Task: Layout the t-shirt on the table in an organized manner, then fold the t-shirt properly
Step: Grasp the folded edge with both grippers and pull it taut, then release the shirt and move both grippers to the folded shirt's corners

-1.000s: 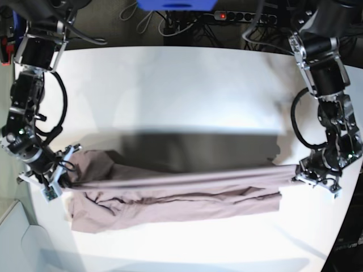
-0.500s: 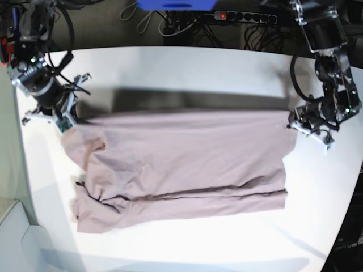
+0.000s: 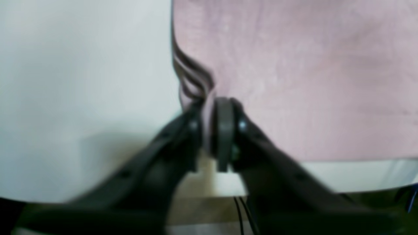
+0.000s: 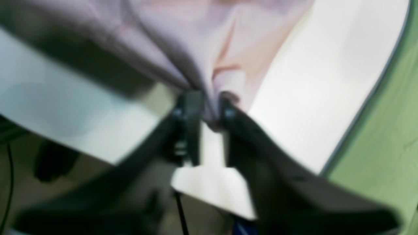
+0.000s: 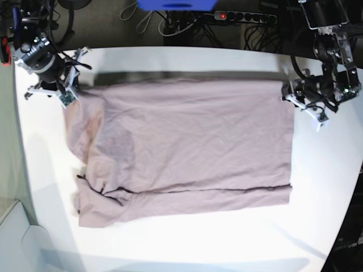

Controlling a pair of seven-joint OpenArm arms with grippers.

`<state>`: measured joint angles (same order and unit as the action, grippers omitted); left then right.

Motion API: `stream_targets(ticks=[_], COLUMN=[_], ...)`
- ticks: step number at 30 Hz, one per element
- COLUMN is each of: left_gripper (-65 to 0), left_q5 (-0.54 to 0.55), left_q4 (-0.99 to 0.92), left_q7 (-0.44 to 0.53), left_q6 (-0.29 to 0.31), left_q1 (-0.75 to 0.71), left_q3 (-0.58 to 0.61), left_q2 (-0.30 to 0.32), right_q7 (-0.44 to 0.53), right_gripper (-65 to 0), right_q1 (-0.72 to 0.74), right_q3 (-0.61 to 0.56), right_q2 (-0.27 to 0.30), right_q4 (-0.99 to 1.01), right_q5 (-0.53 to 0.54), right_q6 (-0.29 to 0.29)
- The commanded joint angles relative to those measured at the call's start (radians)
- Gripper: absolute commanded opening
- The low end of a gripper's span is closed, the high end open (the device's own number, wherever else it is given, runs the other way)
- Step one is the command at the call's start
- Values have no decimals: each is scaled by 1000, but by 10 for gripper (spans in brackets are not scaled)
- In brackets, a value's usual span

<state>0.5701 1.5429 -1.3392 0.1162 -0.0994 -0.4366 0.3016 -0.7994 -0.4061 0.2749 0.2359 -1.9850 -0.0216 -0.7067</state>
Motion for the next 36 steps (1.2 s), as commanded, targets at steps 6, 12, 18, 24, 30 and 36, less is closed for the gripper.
stream_targets(ticks=[6,12,18,24,30,36], left_gripper=[-310,-309,-318,-484,-484,-484], left_q5=[43,258,242,55,-170,-304], left_q4=[37,132,23,-178,-312,-552], left_q7=[2,7,10,40,254,562], left_q6=[-2,-2,-5,-5,-10,-11], left_q1=[17,0,112,264,320,415], left_q3=[-11,-152,-164,-55,101,183], left_q2=[51,77,43,-60,-89,-97], right_q7=[16,18,21,21,21,21], right_gripper=[-298,-299,-307,-398,-459,-465], right_q1=[3,9,13,25,22,22], right_q3=[22,131,145,145,143,145], right_q2=[35,32,1,-39,-31,-30], right_q4=[-27,-33,-33,-33,-32,-32], right_q5=[1,5,5,4,4,2], right_q6=[9,9,9,9,9,9])
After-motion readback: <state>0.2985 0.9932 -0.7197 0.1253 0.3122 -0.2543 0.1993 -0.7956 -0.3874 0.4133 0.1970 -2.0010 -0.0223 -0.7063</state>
